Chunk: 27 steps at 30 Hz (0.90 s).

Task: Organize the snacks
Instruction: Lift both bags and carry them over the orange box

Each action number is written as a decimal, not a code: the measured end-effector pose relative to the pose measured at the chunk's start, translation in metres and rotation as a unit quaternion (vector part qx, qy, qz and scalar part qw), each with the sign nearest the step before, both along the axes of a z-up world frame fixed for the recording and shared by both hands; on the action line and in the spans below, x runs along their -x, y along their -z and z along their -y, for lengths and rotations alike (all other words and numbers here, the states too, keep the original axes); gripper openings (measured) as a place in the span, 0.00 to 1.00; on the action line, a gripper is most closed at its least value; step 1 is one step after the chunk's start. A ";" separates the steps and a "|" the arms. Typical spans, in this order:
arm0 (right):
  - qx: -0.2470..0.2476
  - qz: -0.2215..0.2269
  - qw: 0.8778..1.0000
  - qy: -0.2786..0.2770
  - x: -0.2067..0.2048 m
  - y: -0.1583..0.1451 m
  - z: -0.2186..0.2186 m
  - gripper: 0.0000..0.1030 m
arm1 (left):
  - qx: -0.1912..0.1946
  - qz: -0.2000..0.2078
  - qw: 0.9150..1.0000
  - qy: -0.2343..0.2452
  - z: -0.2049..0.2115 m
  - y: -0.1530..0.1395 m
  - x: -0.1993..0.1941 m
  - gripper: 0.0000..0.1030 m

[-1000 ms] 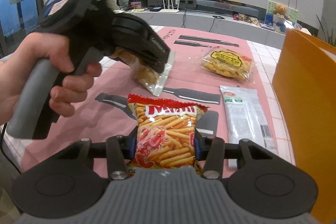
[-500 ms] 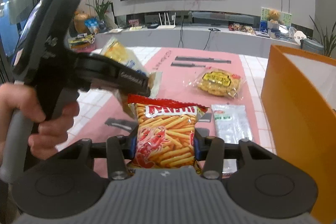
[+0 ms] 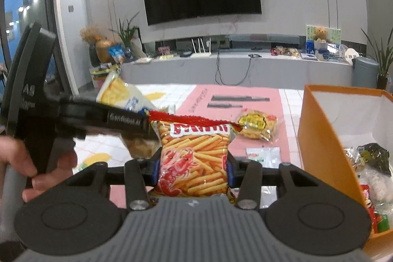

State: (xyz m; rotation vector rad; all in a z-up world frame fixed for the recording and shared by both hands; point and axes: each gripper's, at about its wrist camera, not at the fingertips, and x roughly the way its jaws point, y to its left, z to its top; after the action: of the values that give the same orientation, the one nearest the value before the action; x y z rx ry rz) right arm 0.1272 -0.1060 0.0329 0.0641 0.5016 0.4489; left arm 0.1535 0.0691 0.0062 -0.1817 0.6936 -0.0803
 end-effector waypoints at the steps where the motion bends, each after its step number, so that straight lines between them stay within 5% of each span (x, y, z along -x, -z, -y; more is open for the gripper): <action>1: -0.004 0.005 1.000 0.000 0.003 -0.005 0.003 0.44 | 0.002 0.005 1.000 0.005 0.002 -0.004 0.004 0.50; 15: -0.024 0.056 0.996 0.068 0.011 -0.063 0.081 0.44 | 0.040 0.045 0.996 0.063 0.051 -0.044 0.020 0.50; 27: 0.023 -0.029 0.991 0.128 -0.025 -0.042 0.136 0.44 | 0.071 0.045 0.991 0.108 0.098 -0.034 -0.001 0.49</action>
State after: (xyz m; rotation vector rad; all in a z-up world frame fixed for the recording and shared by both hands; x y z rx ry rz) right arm 0.1523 -0.2415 0.0746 0.0966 0.5517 0.1842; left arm 0.1546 -0.0293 0.0401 -0.2370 0.6162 -0.3446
